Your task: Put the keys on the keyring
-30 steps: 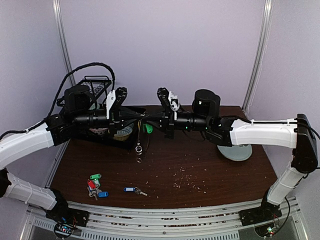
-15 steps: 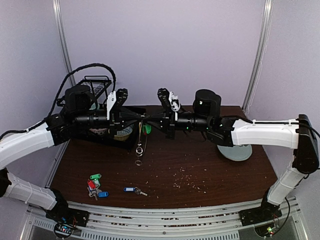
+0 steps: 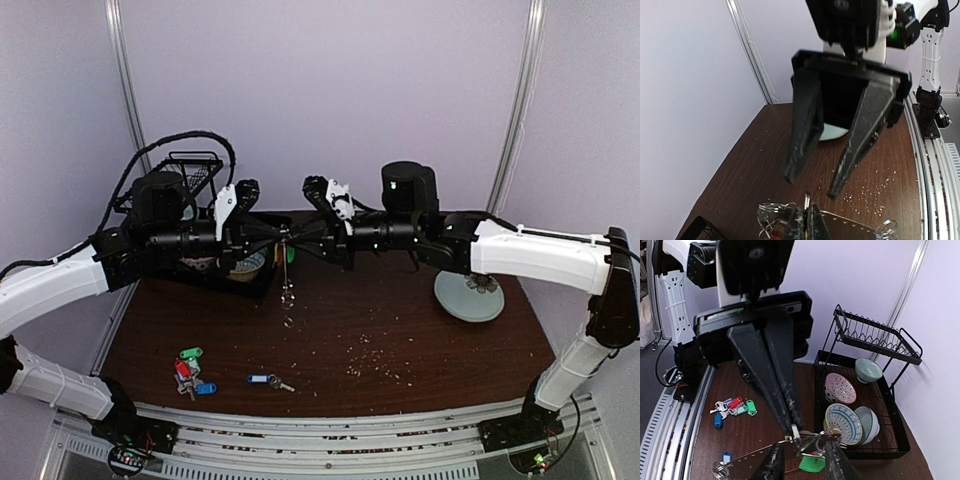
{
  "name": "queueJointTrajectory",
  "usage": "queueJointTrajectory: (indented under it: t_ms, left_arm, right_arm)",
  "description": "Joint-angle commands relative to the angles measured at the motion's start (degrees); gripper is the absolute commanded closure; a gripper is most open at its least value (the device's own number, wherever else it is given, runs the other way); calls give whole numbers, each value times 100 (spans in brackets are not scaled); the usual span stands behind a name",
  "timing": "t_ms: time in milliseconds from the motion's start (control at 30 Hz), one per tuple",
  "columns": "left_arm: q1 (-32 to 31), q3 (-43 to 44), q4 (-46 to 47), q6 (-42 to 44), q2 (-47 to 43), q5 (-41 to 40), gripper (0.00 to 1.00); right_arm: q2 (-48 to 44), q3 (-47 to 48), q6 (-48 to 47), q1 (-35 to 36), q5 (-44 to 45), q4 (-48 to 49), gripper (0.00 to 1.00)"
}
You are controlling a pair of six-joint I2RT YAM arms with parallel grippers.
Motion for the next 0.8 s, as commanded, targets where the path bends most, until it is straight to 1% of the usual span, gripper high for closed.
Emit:
queueJointTrajectory:
  t_ms: [0,100,200,333,500,533,600,767]
  left_arm:
    - [-13,94,104,230,-70,-136,100]
    - [-12,101,90,248,-70,-160,100]
    - [-24,98,85,236,-99,-188,100]
    - [-33,106,85,234,-80,-160,100]
    - [-40,111,85,219,-75,-151,100]
    - [-39,110,85,223,-79,-141,100]
    - [-39,105,85,217,-67,-115,100]
    - [-47,105,85,215,-60,-87,100]
  right_arm:
    - [89,1226,-1284,-71,319,-2208,70]
    - [449,2055,-1716,-72,393,-3270,68]
    - [620,2440,-1952,-67,375,-3781,68]
    - [683,2583,-1931,-51,29,-3814,65]
    - [868,2728,-1902,57,-57,-3768,64]
    - [919,2748,-1893,63,-60,-3756,65]
    - [975,2756,-1738,69,-33,-3598,72]
    - [1038,2755,-1655,76,-61,-3392,82]
